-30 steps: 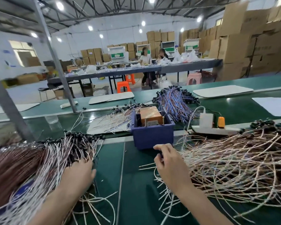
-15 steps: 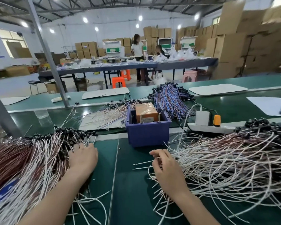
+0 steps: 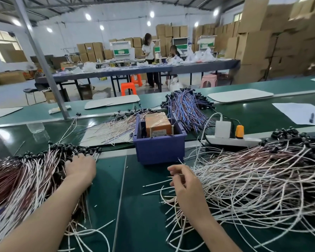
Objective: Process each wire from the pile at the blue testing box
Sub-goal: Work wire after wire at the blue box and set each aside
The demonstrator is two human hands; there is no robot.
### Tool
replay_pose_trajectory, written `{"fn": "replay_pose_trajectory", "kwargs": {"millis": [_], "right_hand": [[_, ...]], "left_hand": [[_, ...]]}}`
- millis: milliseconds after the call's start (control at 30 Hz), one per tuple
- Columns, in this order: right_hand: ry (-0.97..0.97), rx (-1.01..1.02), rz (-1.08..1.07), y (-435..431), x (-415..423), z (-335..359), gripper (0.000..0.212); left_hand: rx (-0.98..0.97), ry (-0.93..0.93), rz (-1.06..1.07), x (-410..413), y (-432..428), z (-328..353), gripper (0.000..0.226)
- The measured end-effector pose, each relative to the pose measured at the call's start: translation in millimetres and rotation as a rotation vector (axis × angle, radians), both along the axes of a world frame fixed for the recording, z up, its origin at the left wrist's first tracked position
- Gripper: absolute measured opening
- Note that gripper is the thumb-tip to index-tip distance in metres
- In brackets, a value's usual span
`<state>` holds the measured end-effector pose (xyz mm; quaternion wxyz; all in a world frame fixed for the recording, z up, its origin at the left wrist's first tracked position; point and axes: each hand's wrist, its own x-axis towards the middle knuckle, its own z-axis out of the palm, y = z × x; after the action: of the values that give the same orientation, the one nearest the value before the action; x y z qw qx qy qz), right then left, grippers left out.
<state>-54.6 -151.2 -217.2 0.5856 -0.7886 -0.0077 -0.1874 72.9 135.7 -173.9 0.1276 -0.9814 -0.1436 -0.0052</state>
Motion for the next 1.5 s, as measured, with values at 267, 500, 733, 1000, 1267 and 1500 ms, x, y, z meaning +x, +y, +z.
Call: {"fn": "replay_pose_trajectory", "kwargs": {"millis": [267,500,733,1000,1267,1500], "right_hand": [[0.000,0.055,0.009,-1,-1,2,0.032],[0.000,0.089,0.010,0,-3,4,0.032],[0.026,0.160,0.029,-2,-5,12,0.035],[0.198,0.958,0.433,-4,2,29,0.052],[0.167,1.464,0.398,-19,-3,31,0.028],[0.079,1.356,0.316,-45,0,35,0.012]], "left_hand": [[-0.135,-0.010,0.056,4,3,-1,0.032],[-0.755,-0.324,0.075,-2,8,13,0.039],[-1.190,-0.745,-0.256,-72,-27,52,0.018],[-0.935,-0.295,-0.736,-163,-118,3,0.020],[-0.771,-0.277,-0.856,-165,-143,-10,0.007],[-0.432,-0.464,-1.084,-150,-139,0,0.024]]}}
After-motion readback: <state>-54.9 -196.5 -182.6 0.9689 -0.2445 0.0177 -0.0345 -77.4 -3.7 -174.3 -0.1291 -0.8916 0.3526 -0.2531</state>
